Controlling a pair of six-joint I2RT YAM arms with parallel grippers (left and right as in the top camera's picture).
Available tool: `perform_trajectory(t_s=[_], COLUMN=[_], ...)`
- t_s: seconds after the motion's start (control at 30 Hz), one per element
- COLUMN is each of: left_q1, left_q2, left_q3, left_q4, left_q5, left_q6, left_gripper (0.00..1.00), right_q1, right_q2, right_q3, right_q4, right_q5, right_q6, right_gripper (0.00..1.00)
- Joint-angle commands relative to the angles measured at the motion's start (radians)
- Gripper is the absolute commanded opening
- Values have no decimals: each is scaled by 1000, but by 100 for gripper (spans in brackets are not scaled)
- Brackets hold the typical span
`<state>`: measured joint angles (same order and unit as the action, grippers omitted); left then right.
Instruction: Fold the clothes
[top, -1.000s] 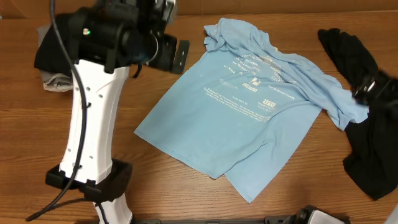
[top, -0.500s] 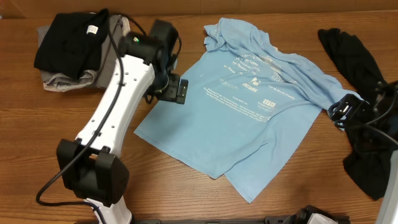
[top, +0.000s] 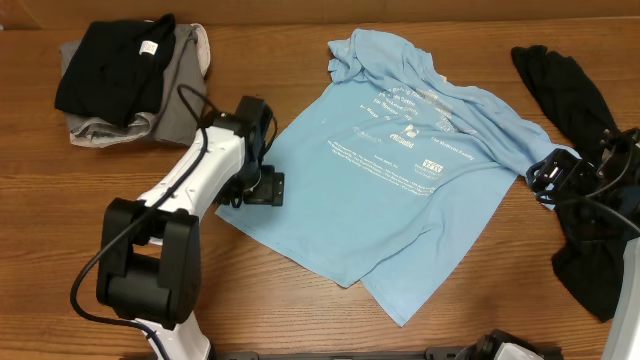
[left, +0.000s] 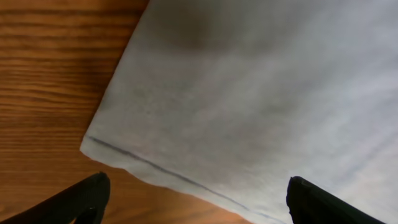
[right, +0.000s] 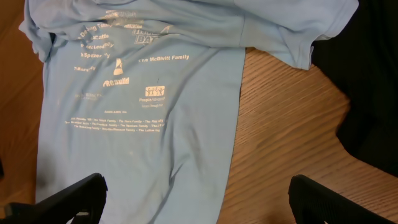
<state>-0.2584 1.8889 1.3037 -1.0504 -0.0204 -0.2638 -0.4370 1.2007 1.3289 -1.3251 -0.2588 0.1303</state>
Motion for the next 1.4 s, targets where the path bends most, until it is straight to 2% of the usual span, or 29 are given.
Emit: perform_trajectory(t_s=[0.0,0.17,0.3,0.4,0.5,0.83,1.07,1.37], left_q1=[19,20,21,30,58,195,216,219], left_q2=[-12,-12,-12,-12,-1,206,330,494], left_q3=[-50,-114,-164,-200,-226,-176,14,255], left_q4=[51,130,195,246,282,369,417,588], left_q5=[-13,-13,-13,-24,-37,-30,-43,-44], left_q6=[-21,-21,-21,-22,-44,41,161,165], left_gripper=[87,61,33,25,11,4,4,4], right_q1=[5,5,5,5,5,5,5,5], right_q2=[-7,-7,-7,-7,-7,-6,27,84], right_q3=[-1,-1,-1,-1,-1,-1,-1,-1], right_q4=[11,23,24,26,31,69,73,63], right_q5=[-8,-8,-5,-5,-5,-16,-29,-31], right_q6=[-7,-7,-7,-7,-6,-2,-3,-3], right_gripper=[96,96,96,96,95,91,90,90])
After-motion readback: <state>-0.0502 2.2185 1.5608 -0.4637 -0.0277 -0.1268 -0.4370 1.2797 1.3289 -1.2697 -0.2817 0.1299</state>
